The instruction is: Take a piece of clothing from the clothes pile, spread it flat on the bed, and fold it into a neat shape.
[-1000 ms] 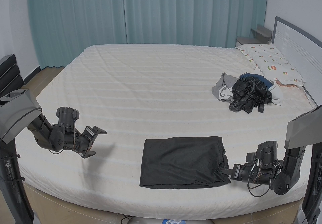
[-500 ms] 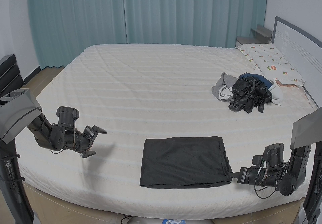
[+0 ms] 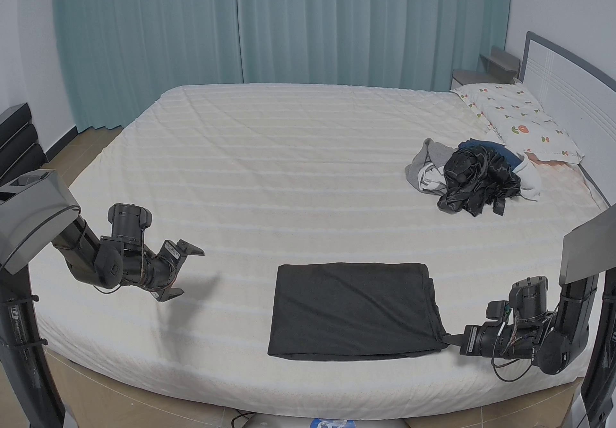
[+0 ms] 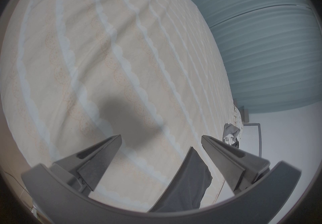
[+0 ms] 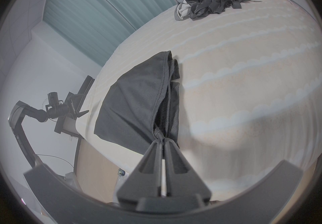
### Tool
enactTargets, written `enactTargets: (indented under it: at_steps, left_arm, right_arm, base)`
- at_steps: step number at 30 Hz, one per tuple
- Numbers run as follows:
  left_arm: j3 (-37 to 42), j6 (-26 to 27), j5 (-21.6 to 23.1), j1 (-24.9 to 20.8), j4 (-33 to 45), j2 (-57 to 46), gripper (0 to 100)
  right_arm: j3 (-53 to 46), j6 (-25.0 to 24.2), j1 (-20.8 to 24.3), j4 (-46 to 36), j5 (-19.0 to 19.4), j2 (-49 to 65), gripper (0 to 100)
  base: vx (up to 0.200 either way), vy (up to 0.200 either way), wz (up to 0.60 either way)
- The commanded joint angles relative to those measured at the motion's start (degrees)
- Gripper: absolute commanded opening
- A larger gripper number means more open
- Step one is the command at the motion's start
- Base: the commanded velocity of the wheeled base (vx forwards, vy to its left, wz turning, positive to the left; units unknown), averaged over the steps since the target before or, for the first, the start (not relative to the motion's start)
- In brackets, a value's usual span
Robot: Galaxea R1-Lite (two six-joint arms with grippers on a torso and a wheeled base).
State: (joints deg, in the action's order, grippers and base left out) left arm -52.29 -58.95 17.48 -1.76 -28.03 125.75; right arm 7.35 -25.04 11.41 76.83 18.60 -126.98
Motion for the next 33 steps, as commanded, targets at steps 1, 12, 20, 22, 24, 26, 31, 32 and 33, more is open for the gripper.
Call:
enactTargets:
  at_steps: [1,12,20,22,24,26,31,32,33]
  left_arm:
    - [0.1,0.0,-0.2,0.0,-0.2,0.0,100]
    - [0.3,0.2,-0.3,0.0,-0.3,0.0,100]
    - [0.3,0.2,-0.3,0.0,-0.3,0.0,100]
    - [0.3,0.2,-0.3,0.0,-0.3,0.0,100]
    - [0.3,0.2,-0.3,0.0,-0.2,0.0,100]
    - [0.3,0.3,-0.3,0.0,-0.3,0.0,100]
    - [0.3,0.2,-0.3,-0.1,-0.2,0.0,100]
    - [0.3,0.2,-0.3,0.0,-0.2,0.0,100]
    - [0.3,0.2,-0.3,0.0,-0.2,0.0,100]
  right_arm:
    - [-0.1,1.4,0.0,0.1,0.0,-1.9,100]
    - [8.0,-3.7,-1.3,3.9,0.5,-1.5,100]
    - [20.5,-12.6,-0.7,3.1,-0.1,-8.0,100]
    - [21.3,-12.7,-0.9,3.2,-0.1,-9.7,100]
    - [23.3,-13.1,-1.0,3.5,-0.1,-11.7,100]
    - [25.0,-13.3,-1.0,3.6,-0.1,-12.8,100]
    - [26.9,-13.6,-0.9,3.7,-0.1,-13.6,0]
    - [27.6,-14.4,-0.9,3.7,-0.2,-14.0,0]
    - [28.2,-15.4,-0.9,3.7,-0.4,-14.1,0]
  base:
    - [0.0,0.0,0.0]
    - [0.109,0.0,0.0]
    - [0.0,0.0,0.0]
    - [0.0,0.0,0.0]
    - [0.0,0.0,0.0]
    - [0.0,0.0,0.0]
    - [0.0,0.0,0.0]
    - [0.0,0.0,0.0]
    - [0.0,0.0,0.0]
